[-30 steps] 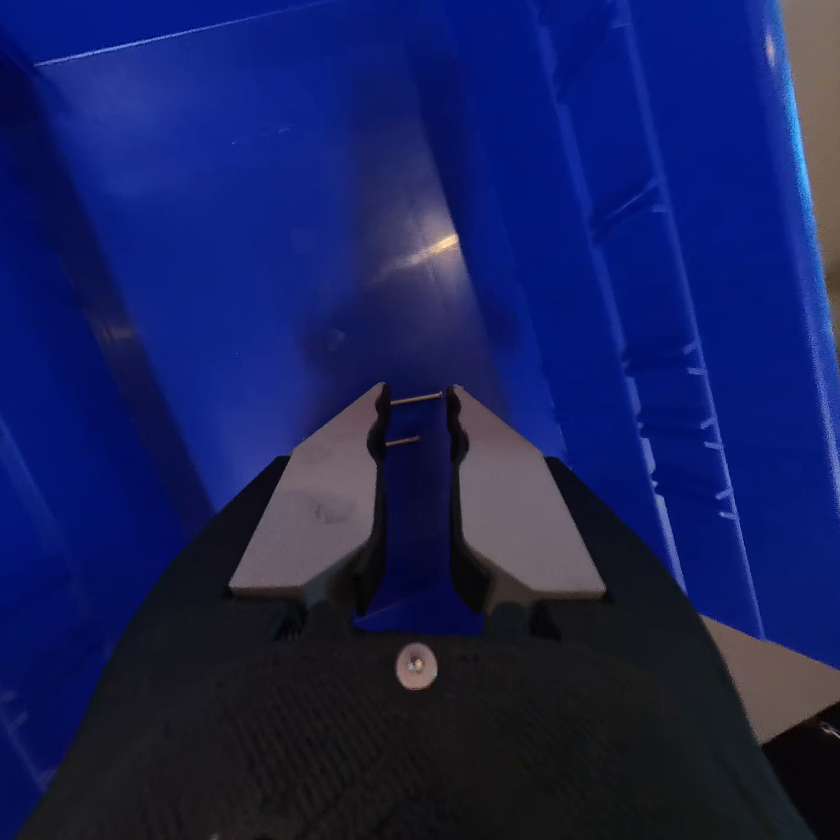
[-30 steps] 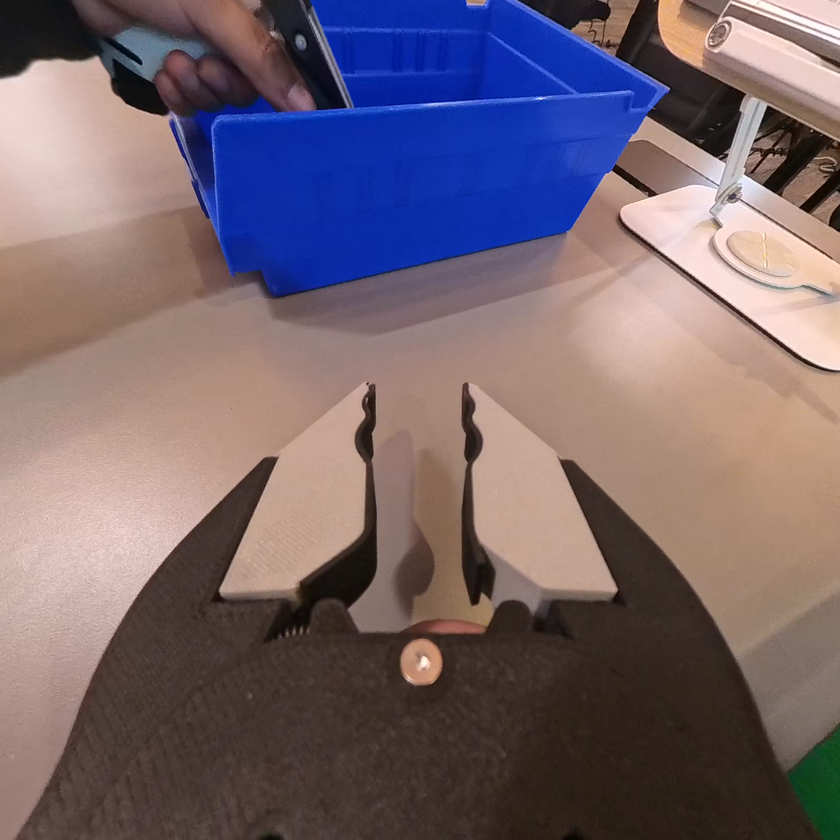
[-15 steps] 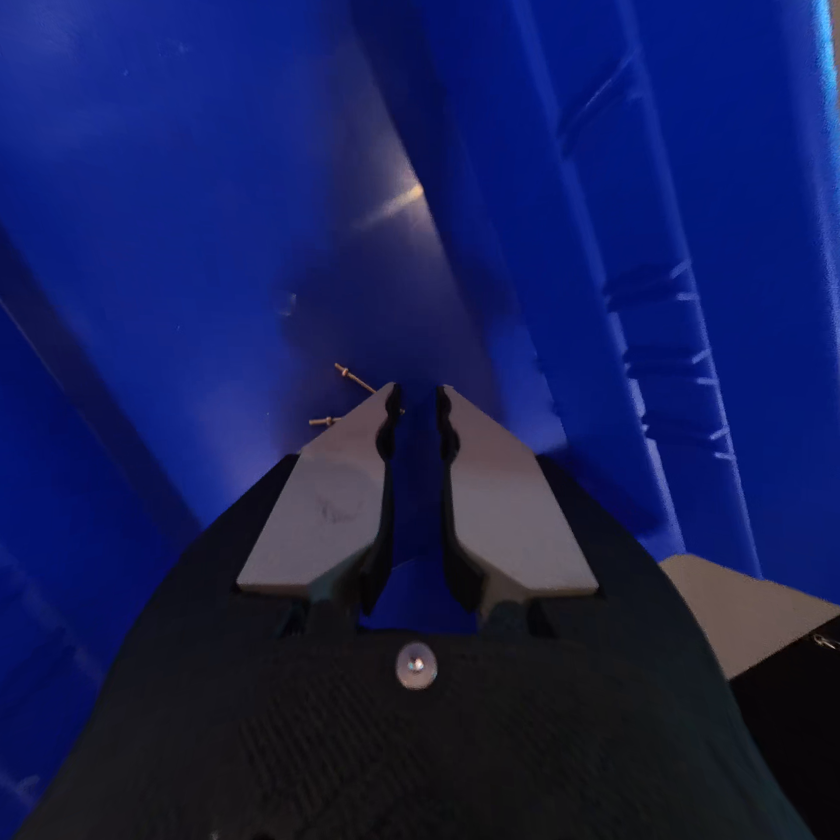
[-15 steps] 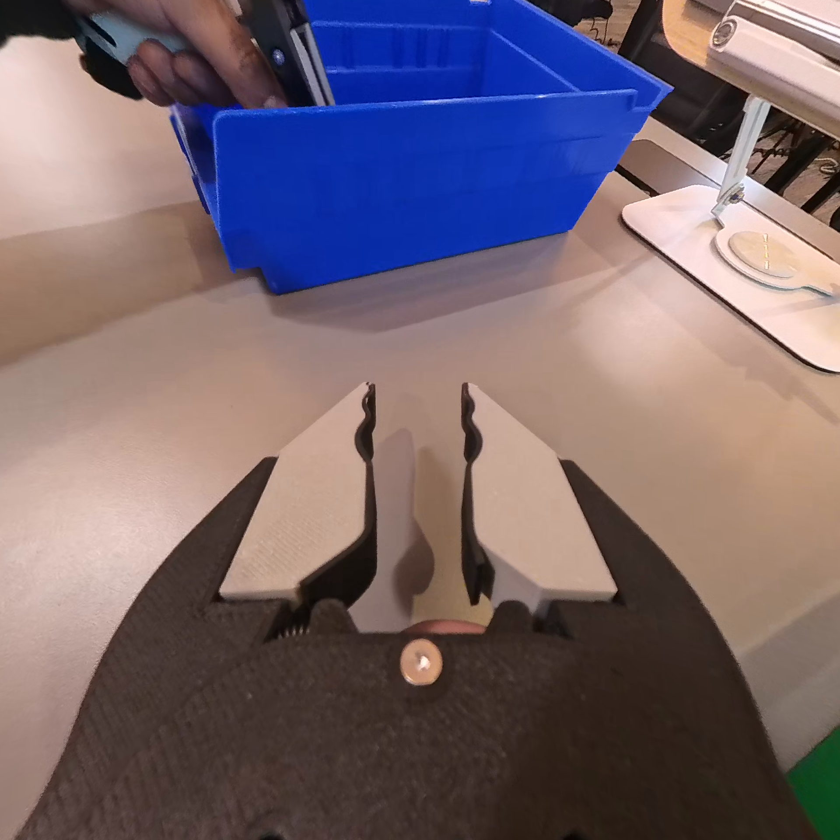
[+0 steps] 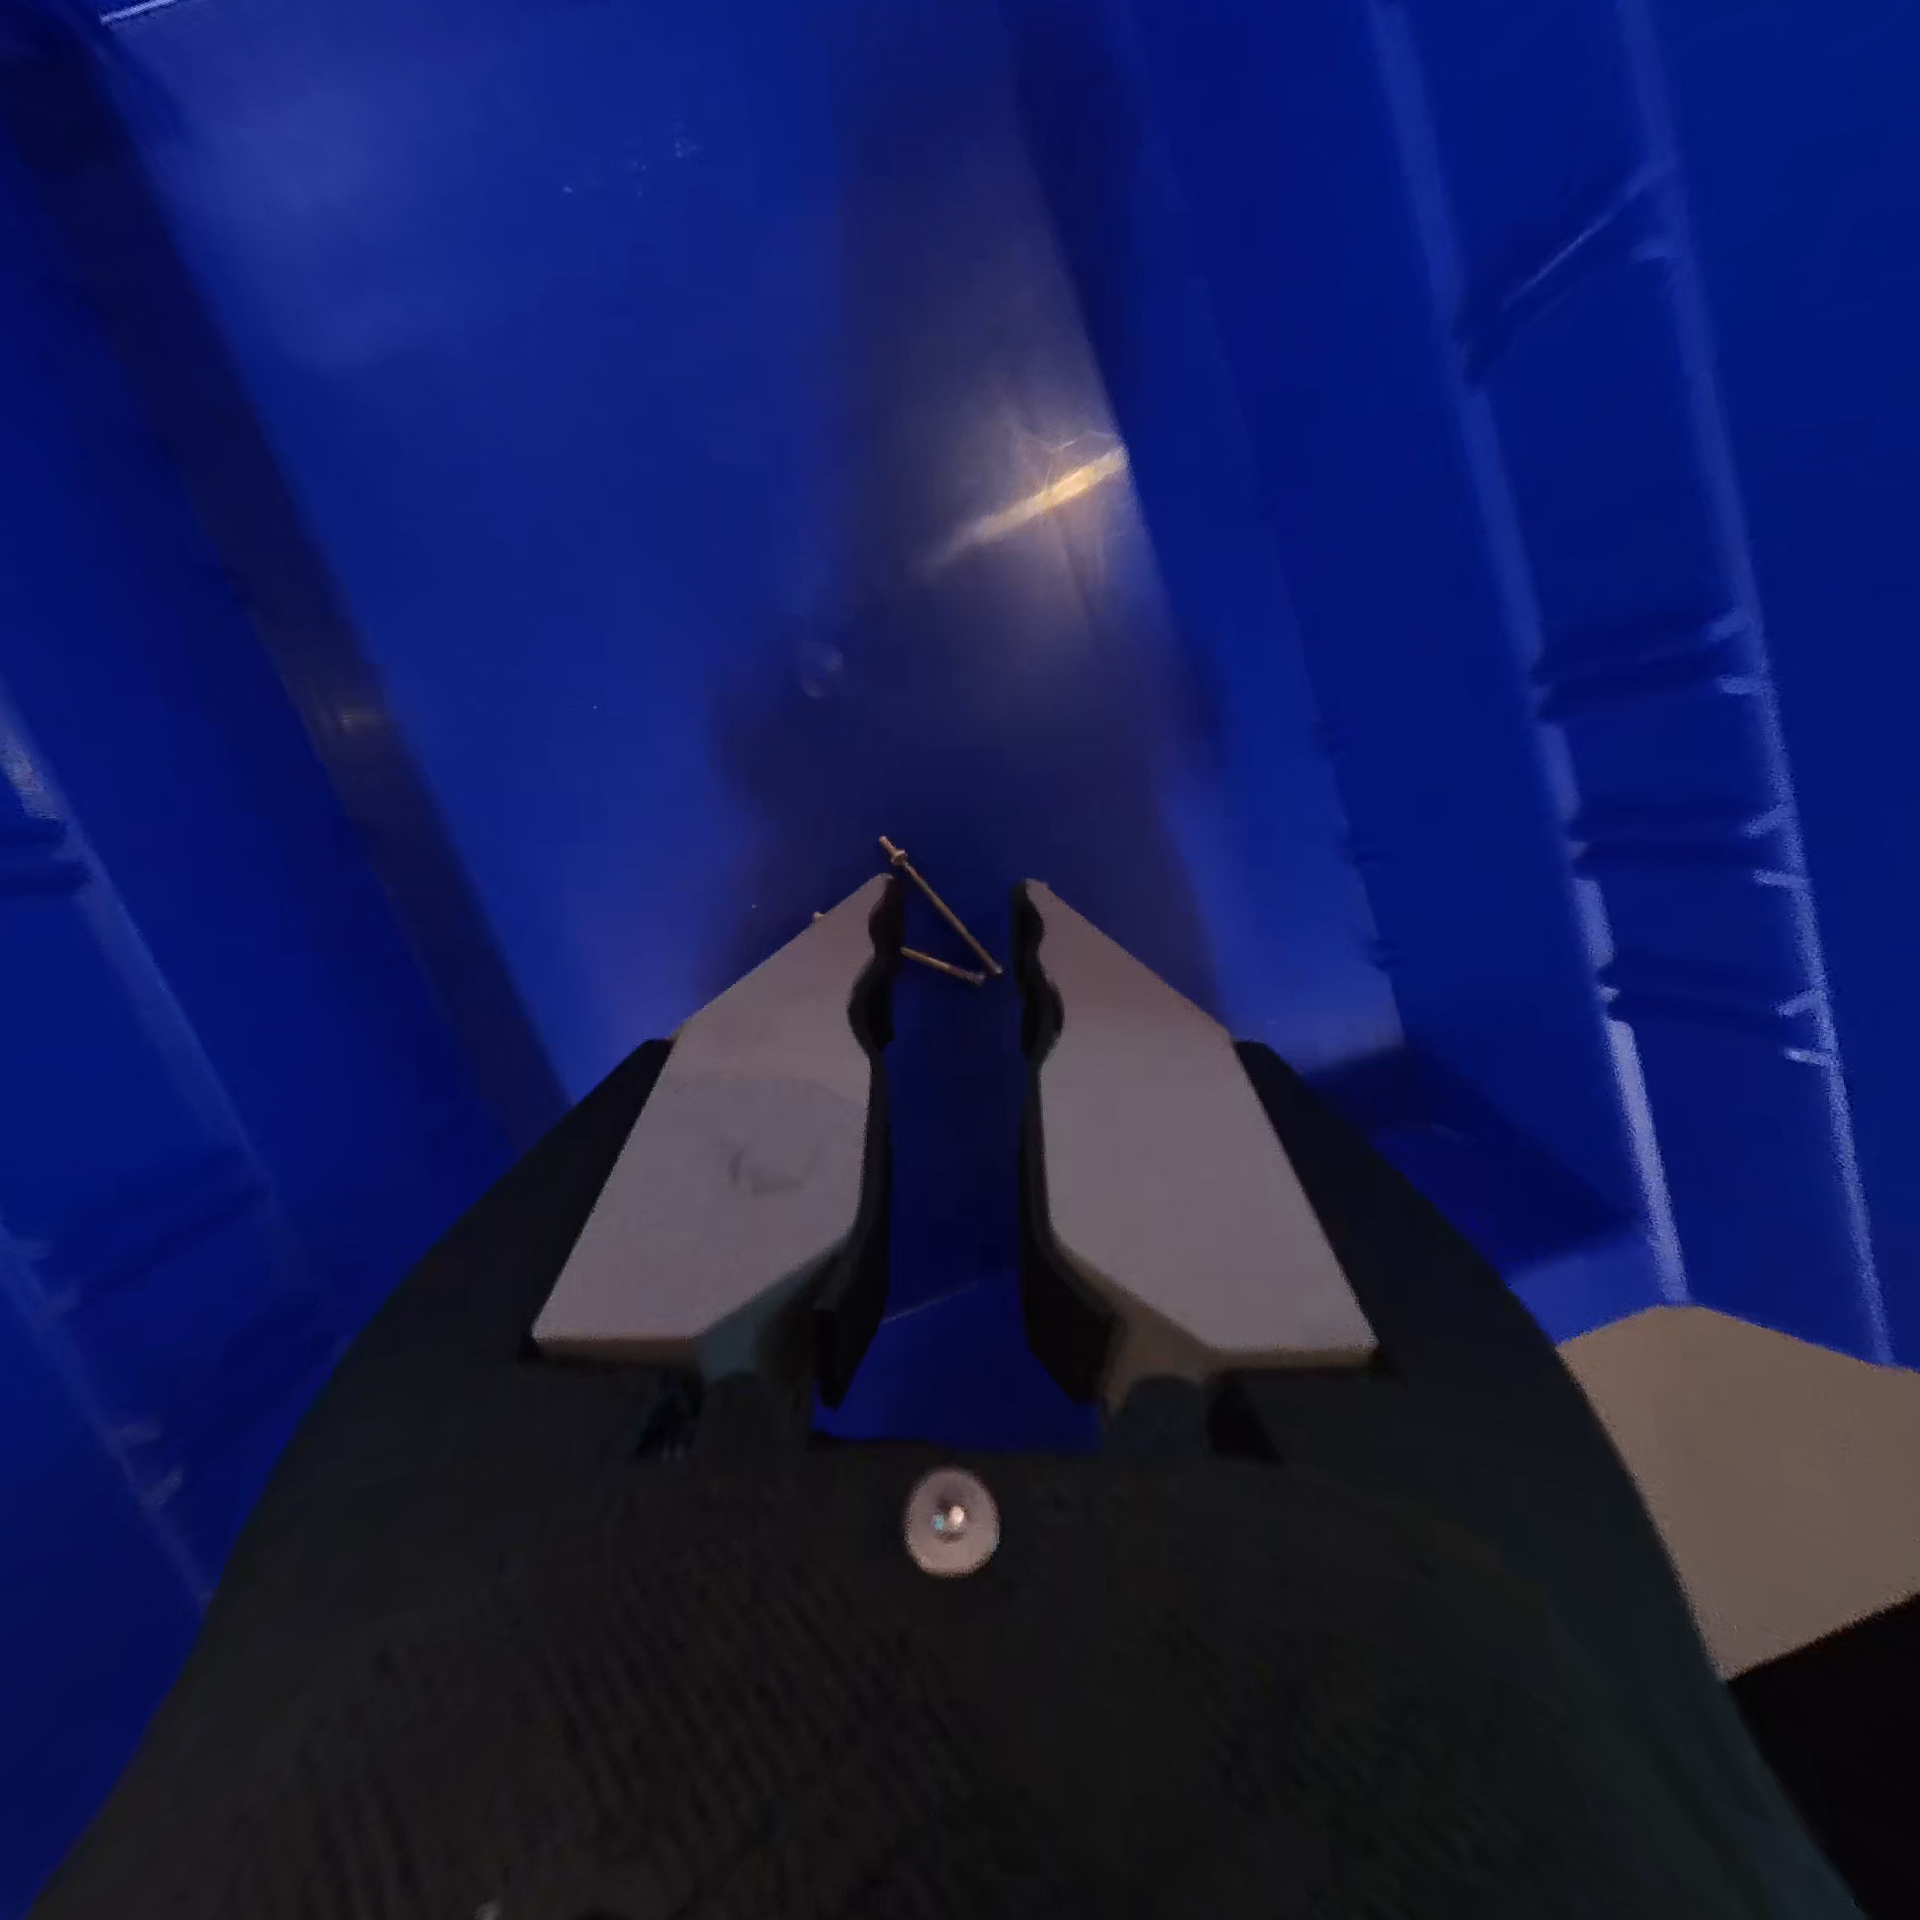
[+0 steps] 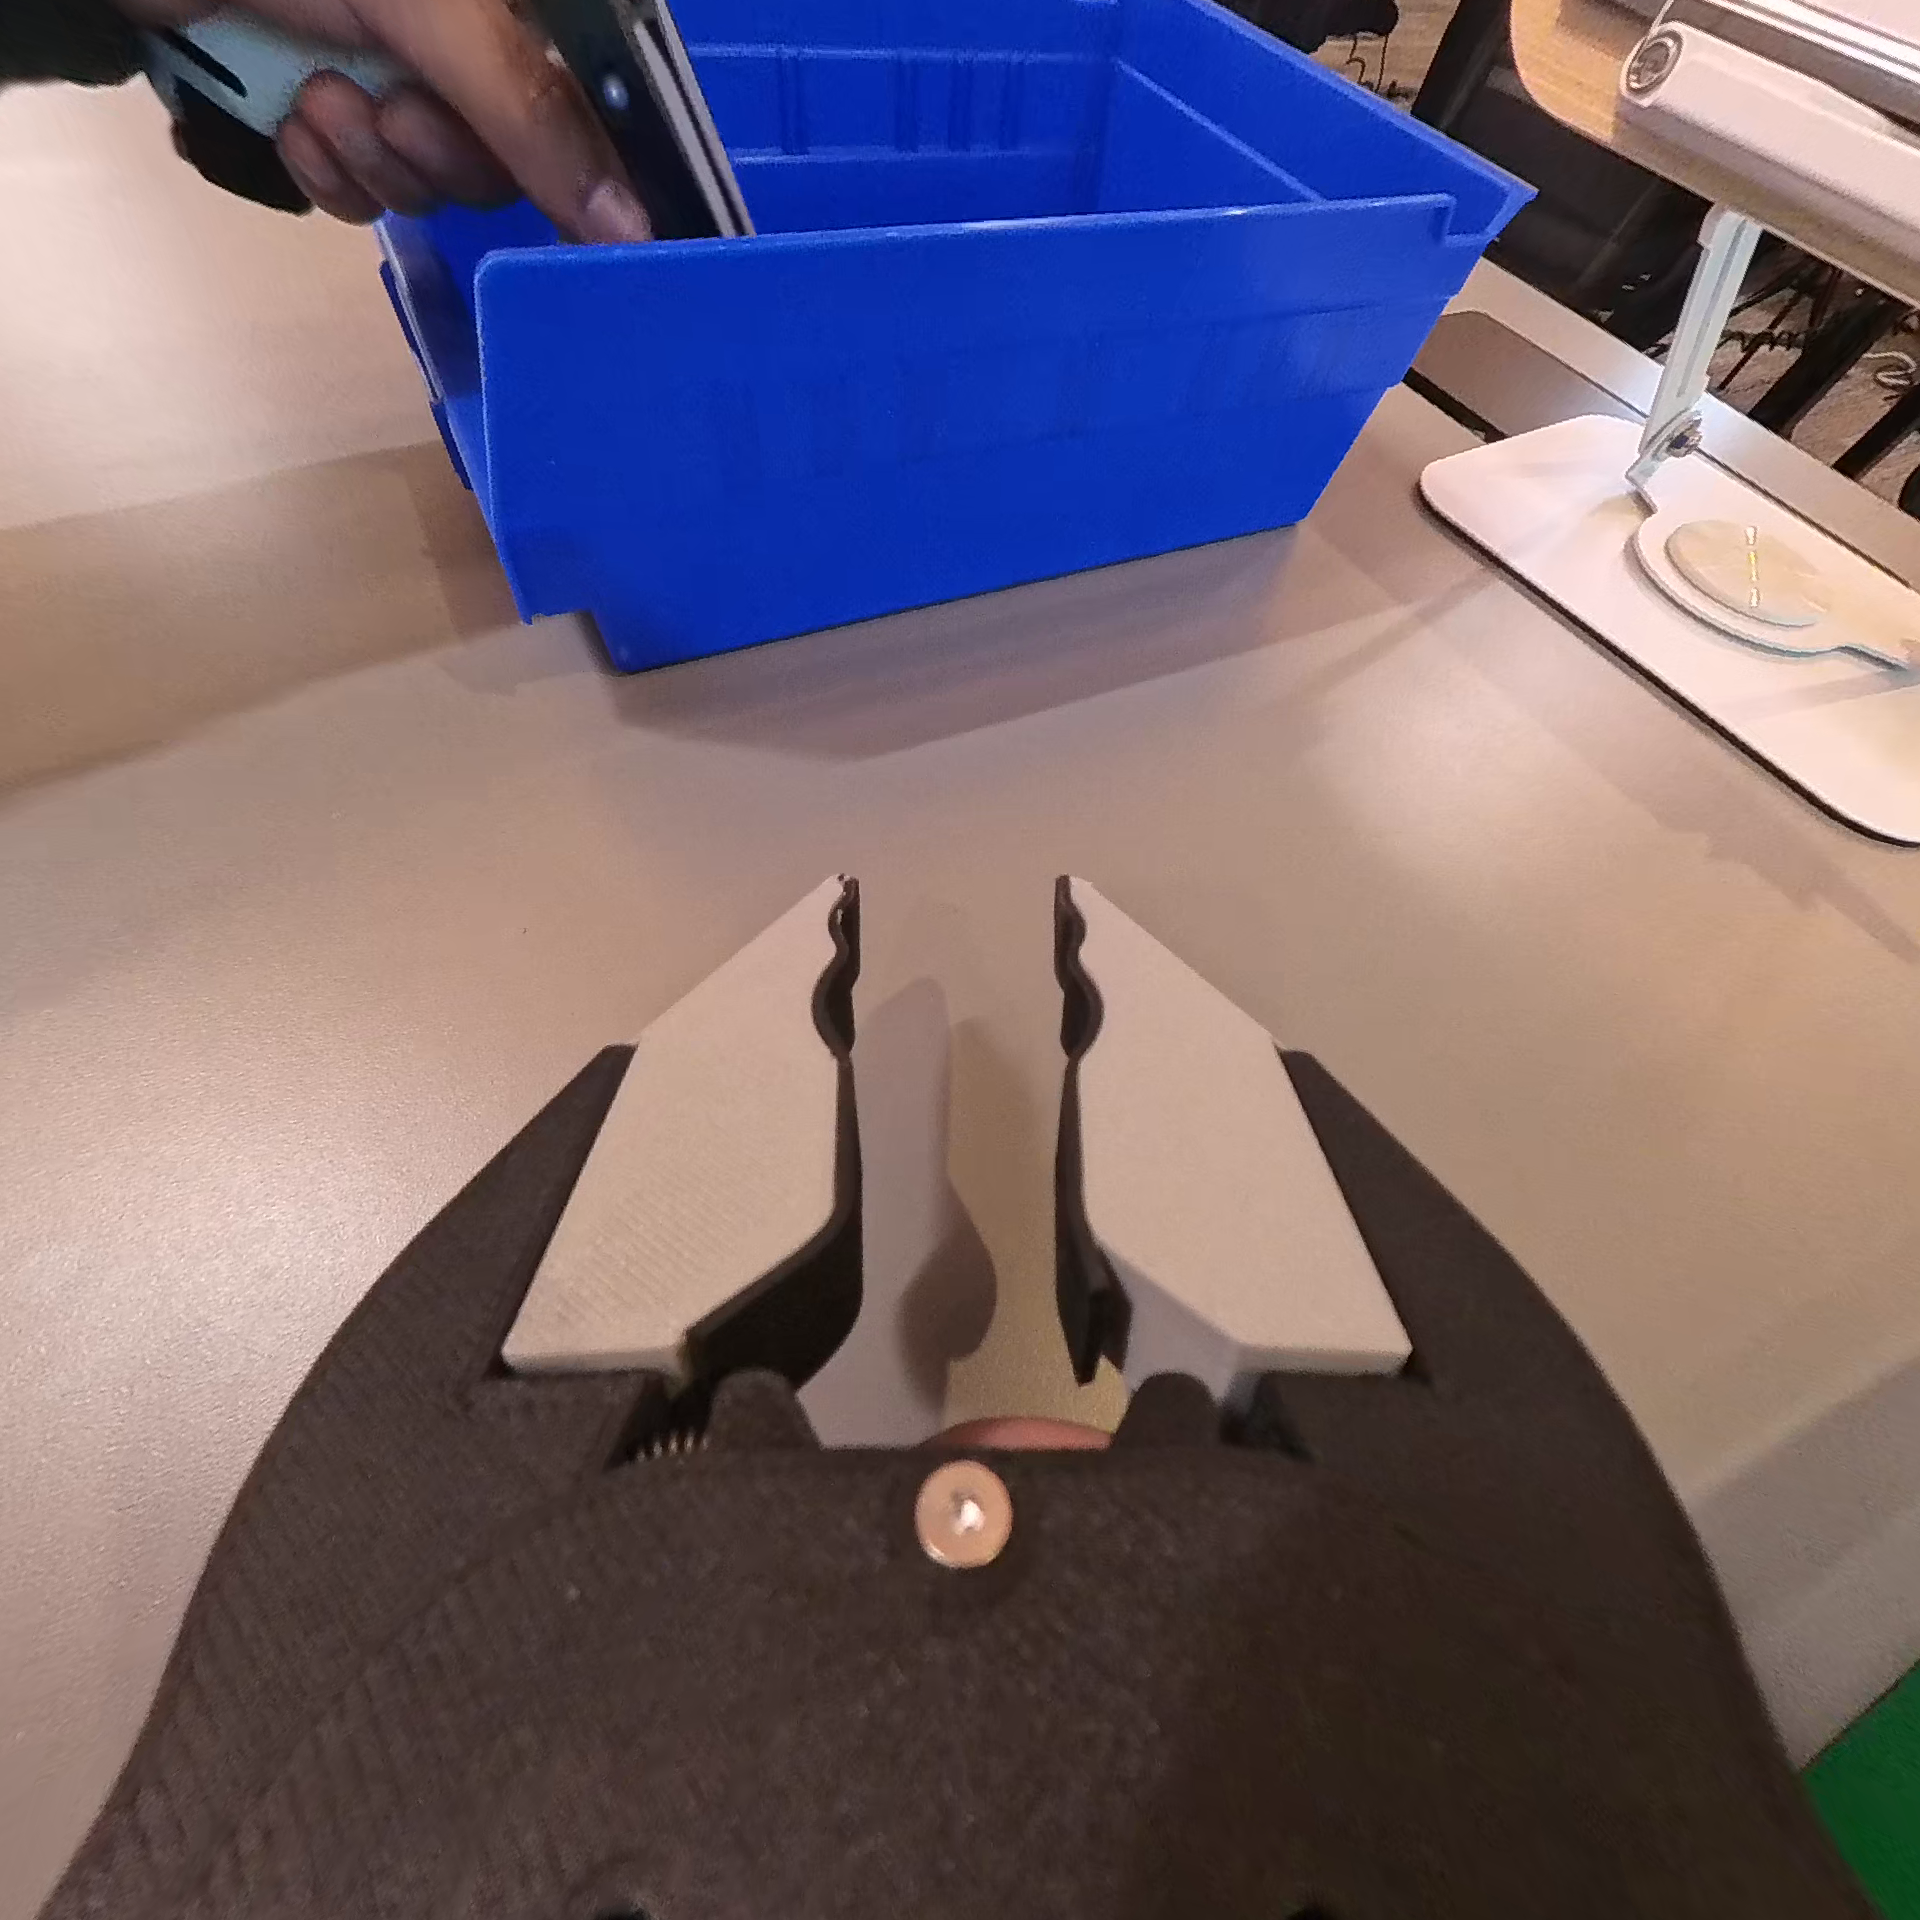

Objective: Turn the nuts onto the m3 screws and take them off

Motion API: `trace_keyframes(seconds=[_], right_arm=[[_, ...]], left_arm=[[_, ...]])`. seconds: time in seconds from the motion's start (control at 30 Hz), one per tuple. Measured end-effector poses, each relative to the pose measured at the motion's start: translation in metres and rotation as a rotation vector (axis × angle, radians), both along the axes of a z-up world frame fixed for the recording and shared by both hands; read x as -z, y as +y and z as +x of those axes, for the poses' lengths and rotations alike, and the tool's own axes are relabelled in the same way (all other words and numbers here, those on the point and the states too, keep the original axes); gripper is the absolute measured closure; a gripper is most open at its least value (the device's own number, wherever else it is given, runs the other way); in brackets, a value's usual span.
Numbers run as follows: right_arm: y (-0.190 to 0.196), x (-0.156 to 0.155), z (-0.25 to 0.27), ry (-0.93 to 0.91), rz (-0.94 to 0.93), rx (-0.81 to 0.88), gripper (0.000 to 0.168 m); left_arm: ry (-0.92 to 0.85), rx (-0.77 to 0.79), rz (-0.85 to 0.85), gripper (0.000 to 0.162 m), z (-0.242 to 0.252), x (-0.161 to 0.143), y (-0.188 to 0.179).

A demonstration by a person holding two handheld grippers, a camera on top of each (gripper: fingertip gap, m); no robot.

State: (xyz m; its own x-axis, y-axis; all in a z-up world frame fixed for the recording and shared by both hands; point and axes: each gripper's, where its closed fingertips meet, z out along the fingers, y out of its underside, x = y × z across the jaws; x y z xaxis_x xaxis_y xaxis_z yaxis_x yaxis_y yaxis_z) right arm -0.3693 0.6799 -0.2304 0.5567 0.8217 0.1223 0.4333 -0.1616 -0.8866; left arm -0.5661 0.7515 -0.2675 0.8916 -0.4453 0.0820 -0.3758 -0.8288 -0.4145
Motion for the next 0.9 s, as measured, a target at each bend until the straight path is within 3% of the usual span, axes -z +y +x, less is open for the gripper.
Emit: trace_keyframes(seconds=[0.17, 0.3, 0.63, 0.77, 0.9], right_arm=[[0.000, -0.001, 0.000, 0.003, 0.000, 0.000, 0.134], [-0.001, -0.001, 0.000, 0.002, 0.004, -0.001, 0.134], [0.000, -0.003, 0.002, 0.009, 0.004, 0.004, 0.134], [0.000, -0.002, 0.002, 0.010, 0.000, 0.004, 0.134], [-0.007, -0.015, -0.004, 0.088, -0.013, -0.055, 0.133]], left_arm=[[0.011, -0.016, -0.018, 0.145, -0.001, 0.006, 0.002], [0.064, -0.013, 0.006, 0.160, -0.007, 0.007, 0.006], [0.170, 0.123, 0.109, 0.161, -0.004, 0.003, 0.006], [0.089, 0.113, 0.227, 0.160, 0.001, -0.029, 0.013], [-0.275, 0.166, 0.449, 0.161, 0.041, -0.101, 0.001]])
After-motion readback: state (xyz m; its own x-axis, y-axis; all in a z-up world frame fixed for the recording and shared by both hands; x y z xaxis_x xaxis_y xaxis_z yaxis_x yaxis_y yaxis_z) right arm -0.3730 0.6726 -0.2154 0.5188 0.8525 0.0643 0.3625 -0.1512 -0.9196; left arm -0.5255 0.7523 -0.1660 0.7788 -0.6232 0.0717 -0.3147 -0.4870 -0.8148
